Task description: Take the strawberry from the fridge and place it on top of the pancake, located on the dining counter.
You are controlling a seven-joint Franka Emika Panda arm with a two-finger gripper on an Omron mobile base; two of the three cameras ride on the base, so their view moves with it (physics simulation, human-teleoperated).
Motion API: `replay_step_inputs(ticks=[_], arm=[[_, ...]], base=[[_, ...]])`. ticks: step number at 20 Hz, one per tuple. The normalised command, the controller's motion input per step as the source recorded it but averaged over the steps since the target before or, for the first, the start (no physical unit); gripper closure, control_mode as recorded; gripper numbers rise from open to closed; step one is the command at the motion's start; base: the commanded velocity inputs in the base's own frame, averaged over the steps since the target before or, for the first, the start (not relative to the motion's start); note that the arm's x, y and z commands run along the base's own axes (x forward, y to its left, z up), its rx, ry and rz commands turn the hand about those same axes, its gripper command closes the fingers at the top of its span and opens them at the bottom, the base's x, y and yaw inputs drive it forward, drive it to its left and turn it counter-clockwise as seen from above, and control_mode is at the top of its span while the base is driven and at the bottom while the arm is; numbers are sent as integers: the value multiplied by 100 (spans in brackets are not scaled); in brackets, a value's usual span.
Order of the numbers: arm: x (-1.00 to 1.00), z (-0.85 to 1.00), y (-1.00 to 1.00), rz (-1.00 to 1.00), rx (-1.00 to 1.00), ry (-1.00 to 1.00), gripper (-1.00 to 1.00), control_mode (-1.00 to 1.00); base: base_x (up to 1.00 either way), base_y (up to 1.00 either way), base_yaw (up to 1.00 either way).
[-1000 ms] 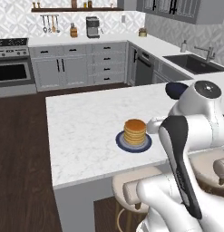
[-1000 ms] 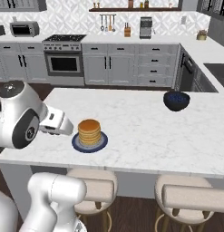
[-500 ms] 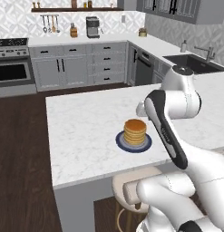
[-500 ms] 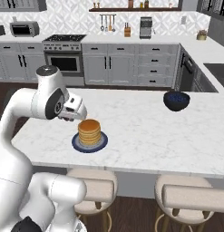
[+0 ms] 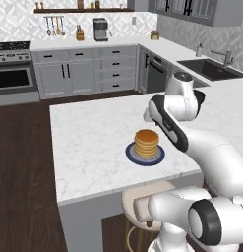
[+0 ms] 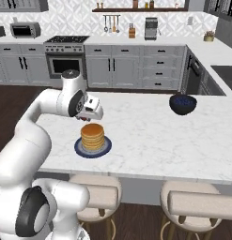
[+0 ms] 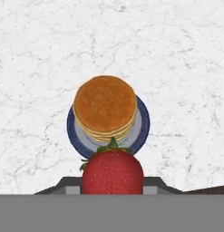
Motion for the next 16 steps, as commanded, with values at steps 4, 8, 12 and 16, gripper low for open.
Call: replay_step_inputs(ticks=[4,8,12,16], arm=[[57,-51,-16,0,0,-4,100,-100],[21,-15,28,0,0,3,100,-100],[15,-24,18,0,-2,8,100,-100],[39,-26,-15,0,-3,2,100,-100]], base=[[0,0,0],[0,0,0],[0,0,0],[0,0,0]])
